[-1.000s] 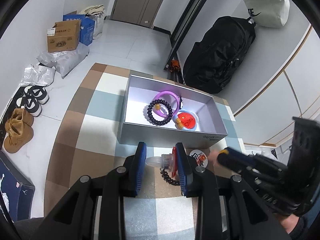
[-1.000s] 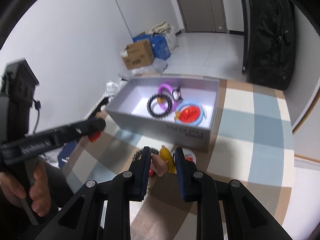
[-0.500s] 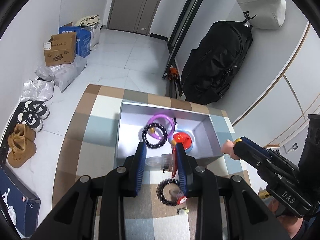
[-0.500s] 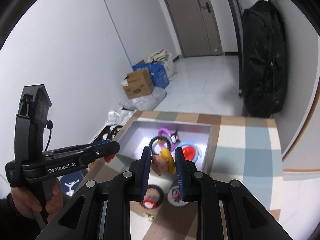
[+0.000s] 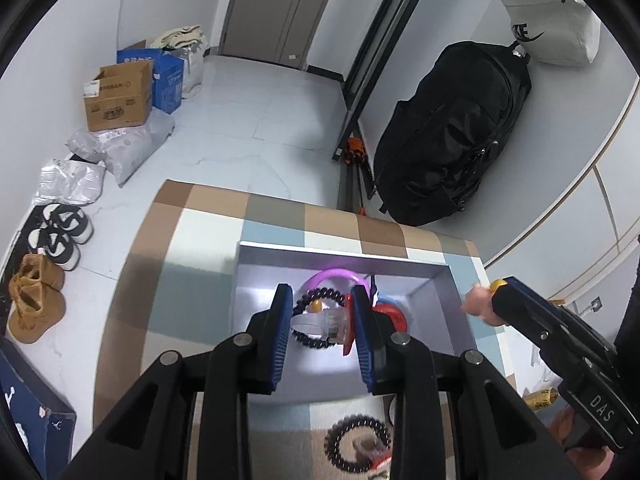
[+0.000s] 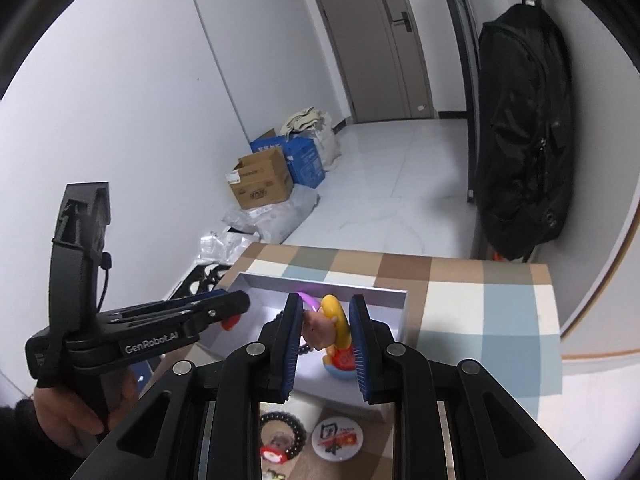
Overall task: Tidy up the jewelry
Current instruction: 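Carry both held trinkets into the silver box and open both tools, then withdraw both tools from the box back over the remaining trinkets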
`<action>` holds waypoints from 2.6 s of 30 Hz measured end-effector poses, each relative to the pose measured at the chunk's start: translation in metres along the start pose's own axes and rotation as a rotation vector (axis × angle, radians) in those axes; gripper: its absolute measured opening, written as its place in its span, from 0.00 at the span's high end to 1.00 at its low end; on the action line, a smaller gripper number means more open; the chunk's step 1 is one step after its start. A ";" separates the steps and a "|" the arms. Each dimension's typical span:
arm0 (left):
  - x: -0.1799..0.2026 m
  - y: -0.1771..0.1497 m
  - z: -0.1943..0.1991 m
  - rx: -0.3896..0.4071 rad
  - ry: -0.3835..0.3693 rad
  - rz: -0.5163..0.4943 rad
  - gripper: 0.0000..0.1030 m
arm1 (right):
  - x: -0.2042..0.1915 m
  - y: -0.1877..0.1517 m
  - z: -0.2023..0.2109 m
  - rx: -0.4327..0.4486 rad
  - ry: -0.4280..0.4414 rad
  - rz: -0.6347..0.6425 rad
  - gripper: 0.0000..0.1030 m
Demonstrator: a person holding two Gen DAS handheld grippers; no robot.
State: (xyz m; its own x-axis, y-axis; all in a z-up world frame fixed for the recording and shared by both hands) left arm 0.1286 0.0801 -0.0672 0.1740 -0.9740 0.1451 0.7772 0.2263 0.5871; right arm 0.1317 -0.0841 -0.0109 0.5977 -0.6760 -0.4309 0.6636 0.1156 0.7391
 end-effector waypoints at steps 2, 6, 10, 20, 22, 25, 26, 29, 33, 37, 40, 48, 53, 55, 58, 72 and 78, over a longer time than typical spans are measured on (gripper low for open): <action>0.001 0.002 -0.003 -0.001 -0.002 -0.003 0.77 | 0.003 0.001 -0.003 -0.001 0.012 -0.011 0.81; 0.007 0.006 -0.010 -0.019 -0.021 -0.011 0.77 | 0.011 0.004 -0.009 -0.005 0.027 -0.032 0.81; 0.013 0.006 -0.017 -0.029 -0.028 -0.034 0.77 | 0.016 0.005 -0.014 -0.013 0.034 -0.045 0.81; 0.018 0.004 -0.028 -0.072 -0.047 -0.039 0.77 | 0.036 0.002 -0.024 -0.037 0.079 -0.136 0.81; 0.019 0.004 -0.028 -0.080 -0.063 -0.029 0.76 | 0.038 0.000 -0.027 -0.043 0.084 -0.152 0.80; 0.018 0.005 -0.030 -0.097 -0.103 -0.008 0.72 | 0.040 -0.002 -0.030 -0.056 0.106 -0.175 0.78; 0.018 0.005 -0.031 -0.110 -0.115 -0.005 0.69 | 0.040 -0.002 -0.030 -0.056 0.102 -0.178 0.78; 0.020 0.004 -0.029 -0.110 -0.133 0.000 0.62 | 0.041 -0.002 -0.024 -0.038 0.100 -0.179 0.74; 0.025 0.001 -0.023 -0.102 -0.141 -0.025 0.50 | 0.043 0.001 -0.011 0.007 0.088 -0.189 0.42; 0.028 -0.002 -0.015 -0.075 -0.099 -0.048 0.48 | 0.044 0.002 -0.003 0.017 0.081 -0.203 0.27; 0.028 -0.003 -0.006 -0.043 -0.075 -0.049 0.48 | 0.043 0.000 0.005 0.028 0.077 -0.212 0.14; 0.024 -0.004 0.018 0.037 -0.075 -0.014 0.36 | 0.035 -0.006 0.020 0.030 0.048 -0.210 0.04; 0.026 -0.013 0.031 0.068 -0.063 -0.049 0.35 | 0.024 -0.013 0.023 0.007 0.034 -0.167 0.01; 0.027 -0.019 0.034 0.069 -0.059 -0.062 0.35 | 0.023 -0.017 0.024 -0.004 0.028 -0.170 0.01; 0.025 -0.028 0.039 0.080 -0.041 -0.080 0.34 | 0.024 -0.025 0.027 -0.016 0.002 -0.168 0.00; 0.034 -0.078 0.031 -0.086 -0.062 -0.195 0.21 | 0.023 -0.046 0.049 -0.031 -0.057 -0.180 0.00; 0.041 -0.092 0.026 -0.140 -0.065 -0.212 0.21 | 0.022 -0.049 0.055 -0.033 -0.070 -0.179 0.00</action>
State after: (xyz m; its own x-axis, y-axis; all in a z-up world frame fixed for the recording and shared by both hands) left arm 0.0483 0.0198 -0.0950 -0.0375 -0.9958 0.0840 0.8690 0.0090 0.4948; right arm 0.0876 -0.1451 -0.0282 0.4365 -0.7368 -0.5164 0.7719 0.0119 0.6356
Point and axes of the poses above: each gripper's, at about its wrist camera, not at the fingertips, and z roughly against the way its jaws point, x to its right, y to its top, the point moved 2 cm from there along -z, roughly the way its jaws point, and after that the axes turned 14 degrees about y, right-handed, at the moved point
